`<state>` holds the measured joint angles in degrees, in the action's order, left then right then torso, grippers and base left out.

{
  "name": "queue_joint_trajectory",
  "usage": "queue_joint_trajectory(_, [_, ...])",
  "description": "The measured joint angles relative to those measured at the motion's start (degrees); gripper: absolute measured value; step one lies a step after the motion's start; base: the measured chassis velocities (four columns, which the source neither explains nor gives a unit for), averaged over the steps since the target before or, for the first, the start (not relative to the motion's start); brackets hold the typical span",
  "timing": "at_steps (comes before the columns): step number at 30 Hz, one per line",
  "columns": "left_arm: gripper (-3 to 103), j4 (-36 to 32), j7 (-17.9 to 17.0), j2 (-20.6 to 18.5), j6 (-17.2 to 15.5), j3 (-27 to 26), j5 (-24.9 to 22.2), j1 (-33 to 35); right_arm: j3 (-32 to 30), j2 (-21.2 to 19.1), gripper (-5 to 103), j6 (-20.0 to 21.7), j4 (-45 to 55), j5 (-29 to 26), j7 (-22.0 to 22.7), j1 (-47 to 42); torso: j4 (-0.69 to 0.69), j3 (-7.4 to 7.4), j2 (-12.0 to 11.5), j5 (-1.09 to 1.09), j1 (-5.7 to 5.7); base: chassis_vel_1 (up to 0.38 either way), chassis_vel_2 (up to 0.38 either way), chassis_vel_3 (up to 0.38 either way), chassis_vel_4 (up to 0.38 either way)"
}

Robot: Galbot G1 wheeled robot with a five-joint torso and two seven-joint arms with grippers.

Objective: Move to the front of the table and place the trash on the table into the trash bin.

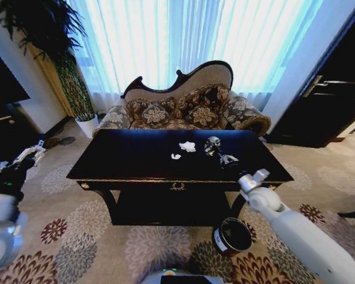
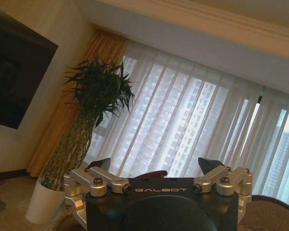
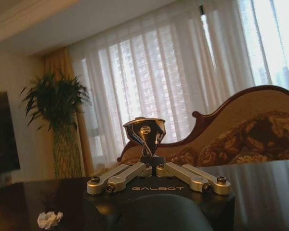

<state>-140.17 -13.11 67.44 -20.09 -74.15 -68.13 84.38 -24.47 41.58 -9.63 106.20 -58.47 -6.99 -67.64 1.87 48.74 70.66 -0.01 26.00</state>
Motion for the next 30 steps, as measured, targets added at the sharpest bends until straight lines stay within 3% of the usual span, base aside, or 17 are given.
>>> queue_joint_trajectory(8, [100,0.0,-0.05,0.16,0.01,-0.92,-1.95,-0.44,-6.8,4.04,0,-2.44,0.66,-4.39,-6.64,-6.38,-0.01,0.01,0.0,0.0,0.0,0.0,0.0,0.0,0.0])
queue_joint_trajectory(10, [100,0.22,-0.12,0.26,0.04,-0.89,-1.98,-0.45,-8.76,5.64,0,-3.82,0.38,-6.84,-11.68,-7.96,-0.05,0.01,0.0,0.0,0.0,0.0,0.0,0.0,0.0])
queue_joint_trajectory(13, [100,0.22,-0.15,0.27,0.04,-0.31,-1.95,-0.59,-11.98,7.54,0,-6.66,-1.42,-11.94,-22.91,-11.61,0.01,0.0,0.0,-0.02,0.0,0.0,0.0,0.0,0.0])
queue_joint_trajectory(15, [100,0.22,-0.15,0.36,0.04,-0.32,-1.95,-0.58,-12.29,7.81,0,-7.11,-1.94,-12.6,-24.97,-12.07,0.01,0.0,0.0,-0.01,0.0,0.0,0.0,0.0,0.0])
queue_joint_trajectory(16, [100,0.2,-0.16,0.75,0.03,-0.87,-2.1,-0.4,-12.95,8.93,0,-8.52,-4.18,-14.15,-31.19,-13.4,0.0,0.0,0.0,-0.01,0.0,0.0,0.0,0.0,0.0])
queue_joint_trajectory(19, [100,0.19,-0.21,0.91,0.04,-1.35,-2.43,-0.22,-13.35,10.08,0,-9.32,-6.05,-14.47,-35.04,-14.47,-0.02,0.0,0.0,0.01,0.0,0.0,0.0,0.0,0.0])
queue_joint_trajectory(22, [100,0.48,-0.28,0.39,0.04,-2.04,-3.39,-0.34,-14.21,12.96,0,-11.19,-10.47,-14.66,-41.86,-16.45,-0.01,0.0,0.0,-0.01,0.0,0.0,0.0,0.0,0.0])
queue_joint_trajectory(30, [100,0.44,-0.43,0.33,-0.07,-1.85,-4.04,-0.87,-13.04,16.2,0,-13.7,-21.4,-13.1,-45.59,-17.53,0.02,0.0,-0.01,0.0,0.0,0.0,0.0,0.0,0.0])
